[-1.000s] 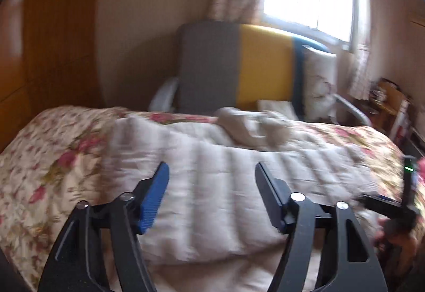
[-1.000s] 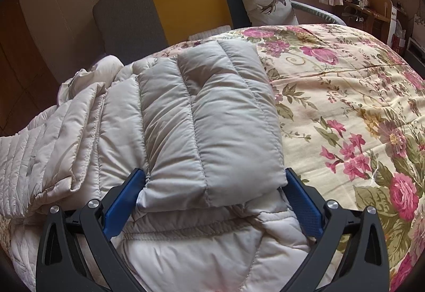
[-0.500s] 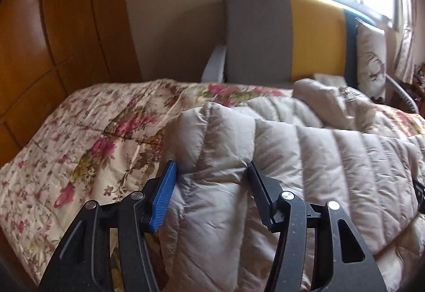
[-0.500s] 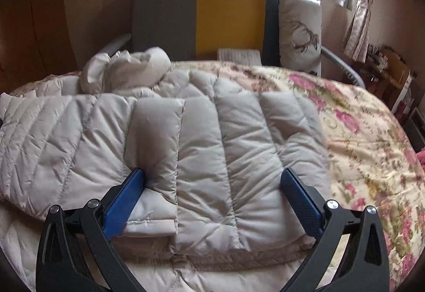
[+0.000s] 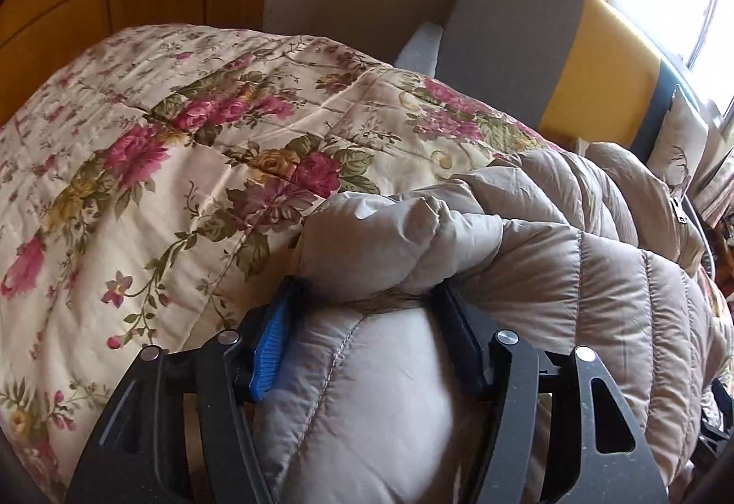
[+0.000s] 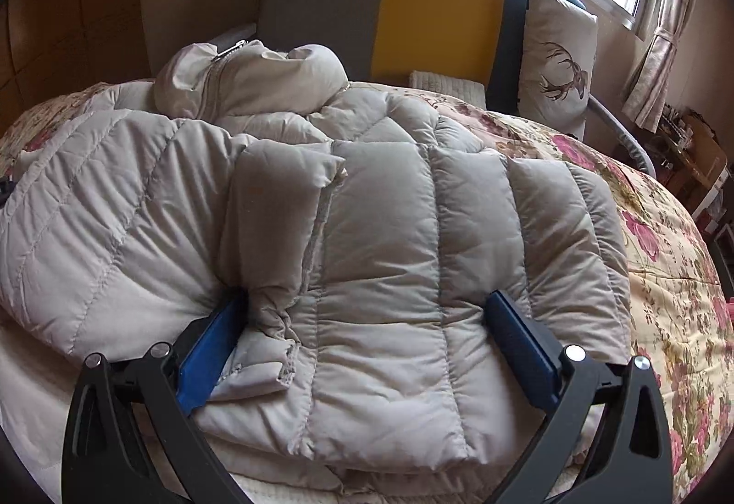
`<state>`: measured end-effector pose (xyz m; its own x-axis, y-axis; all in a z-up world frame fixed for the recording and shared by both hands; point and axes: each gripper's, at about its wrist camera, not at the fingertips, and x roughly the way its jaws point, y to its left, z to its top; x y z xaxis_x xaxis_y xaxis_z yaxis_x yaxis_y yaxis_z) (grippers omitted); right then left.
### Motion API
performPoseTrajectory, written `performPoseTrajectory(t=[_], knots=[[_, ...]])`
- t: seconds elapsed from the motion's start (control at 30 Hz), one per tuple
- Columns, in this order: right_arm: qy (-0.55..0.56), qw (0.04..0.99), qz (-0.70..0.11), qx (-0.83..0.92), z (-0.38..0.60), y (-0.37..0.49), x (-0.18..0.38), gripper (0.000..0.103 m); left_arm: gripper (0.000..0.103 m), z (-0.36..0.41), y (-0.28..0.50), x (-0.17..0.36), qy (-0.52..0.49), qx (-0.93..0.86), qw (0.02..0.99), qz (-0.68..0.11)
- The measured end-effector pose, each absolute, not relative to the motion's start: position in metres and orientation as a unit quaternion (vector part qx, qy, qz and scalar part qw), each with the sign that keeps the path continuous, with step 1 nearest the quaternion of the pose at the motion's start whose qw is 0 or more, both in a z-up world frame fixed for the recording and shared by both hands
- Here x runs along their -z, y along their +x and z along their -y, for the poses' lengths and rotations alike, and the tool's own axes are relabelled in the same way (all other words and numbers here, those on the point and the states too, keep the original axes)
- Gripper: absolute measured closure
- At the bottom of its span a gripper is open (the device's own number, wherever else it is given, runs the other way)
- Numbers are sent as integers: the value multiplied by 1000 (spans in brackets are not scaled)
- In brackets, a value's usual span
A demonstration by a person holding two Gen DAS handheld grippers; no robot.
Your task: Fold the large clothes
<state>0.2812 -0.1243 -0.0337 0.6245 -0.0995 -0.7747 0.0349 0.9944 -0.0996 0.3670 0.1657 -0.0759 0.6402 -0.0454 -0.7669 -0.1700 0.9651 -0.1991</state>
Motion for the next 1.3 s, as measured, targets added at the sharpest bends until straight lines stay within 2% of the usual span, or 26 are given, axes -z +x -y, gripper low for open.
performPoseTrajectory(t=[0.03,0.07,0.13,0.3,0.53,0.97,1.1,1.3], knots=[[-33,901,-431,36,125,280,34,2,39,-167,365,74,-133,-34,896,-422],[-27,901,-431,34,127,279,34,2,30,-170,362,71,-138,-40,896,-421],[-13,902,-430,32,136,276,33,2,24,-175,344,60,-148,-66,898,-410],[-6,896,-441,38,157,274,23,2,23,-174,281,30,-155,-64,912,-374],[-27,901,-431,48,153,219,-8,2,14,-155,205,21,-104,-35,929,-354],[-79,894,-435,74,170,124,-14,2,11,-146,108,46,-101,4,923,-372],[-51,897,-433,70,188,104,-18,2,11,-154,92,49,-90,0,923,-374],[52,909,-413,-6,236,68,-26,2,11,-175,68,56,-98,21,919,-381]])
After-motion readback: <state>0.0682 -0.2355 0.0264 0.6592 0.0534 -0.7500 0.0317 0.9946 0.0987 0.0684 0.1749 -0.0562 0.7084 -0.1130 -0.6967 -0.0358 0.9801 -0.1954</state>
